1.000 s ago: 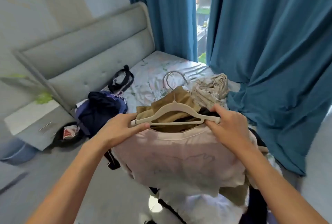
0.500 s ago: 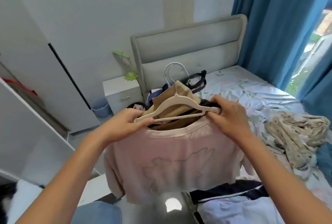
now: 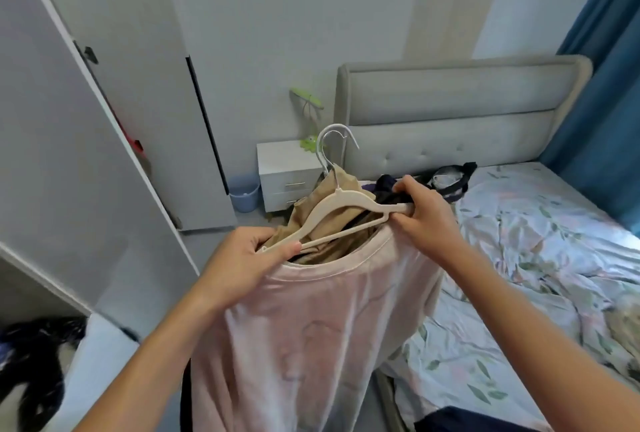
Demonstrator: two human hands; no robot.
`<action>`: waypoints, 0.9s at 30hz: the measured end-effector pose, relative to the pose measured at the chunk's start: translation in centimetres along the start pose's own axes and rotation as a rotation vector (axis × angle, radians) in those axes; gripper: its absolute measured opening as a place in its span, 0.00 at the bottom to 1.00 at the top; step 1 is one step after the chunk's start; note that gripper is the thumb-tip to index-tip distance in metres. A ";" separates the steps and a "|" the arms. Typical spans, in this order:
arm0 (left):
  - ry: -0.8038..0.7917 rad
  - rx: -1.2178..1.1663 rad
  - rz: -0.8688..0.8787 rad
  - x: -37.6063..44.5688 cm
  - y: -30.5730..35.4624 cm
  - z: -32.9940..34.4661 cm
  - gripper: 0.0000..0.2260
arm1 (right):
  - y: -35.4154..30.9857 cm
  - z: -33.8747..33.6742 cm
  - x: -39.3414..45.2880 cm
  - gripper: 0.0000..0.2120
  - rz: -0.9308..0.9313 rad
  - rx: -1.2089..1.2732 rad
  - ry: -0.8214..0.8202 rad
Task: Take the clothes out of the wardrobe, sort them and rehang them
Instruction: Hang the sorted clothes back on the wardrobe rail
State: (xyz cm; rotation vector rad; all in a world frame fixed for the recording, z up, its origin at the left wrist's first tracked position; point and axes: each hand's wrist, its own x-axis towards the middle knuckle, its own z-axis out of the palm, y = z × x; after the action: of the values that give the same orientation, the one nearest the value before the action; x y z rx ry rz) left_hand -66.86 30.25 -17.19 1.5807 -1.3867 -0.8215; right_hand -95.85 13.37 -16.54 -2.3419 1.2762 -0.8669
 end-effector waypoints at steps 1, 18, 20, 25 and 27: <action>0.033 -0.005 -0.022 0.2 -0.8 -0.7 0.22 | -0.5 1.0 1.2 0.15 -0.018 0.012 -0.005; 0.506 0.059 -0.257 13.6 -4.6 -2.0 0.12 | -0.1 15.7 20.4 0.14 -0.301 0.018 0.157; 0.572 0.062 -0.294 15.8 -4.8 -1.9 0.13 | 0.4 16.9 22.8 0.11 -0.305 0.152 0.057; 0.699 0.072 -0.352 20.0 -5.7 -2.3 0.18 | -0.5 19.9 28.1 0.05 -0.074 0.608 -0.350; 0.743 0.075 -0.370 21.1 -6.3 -2.7 0.16 | -1.5 21.1 30.1 0.06 0.087 0.776 -0.469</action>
State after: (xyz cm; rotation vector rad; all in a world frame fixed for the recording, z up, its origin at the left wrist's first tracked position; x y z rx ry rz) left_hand -58.28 10.11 -20.59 1.9579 -0.6055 -0.3105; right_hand -68.74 -11.11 -21.13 -1.7030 0.6692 -0.5815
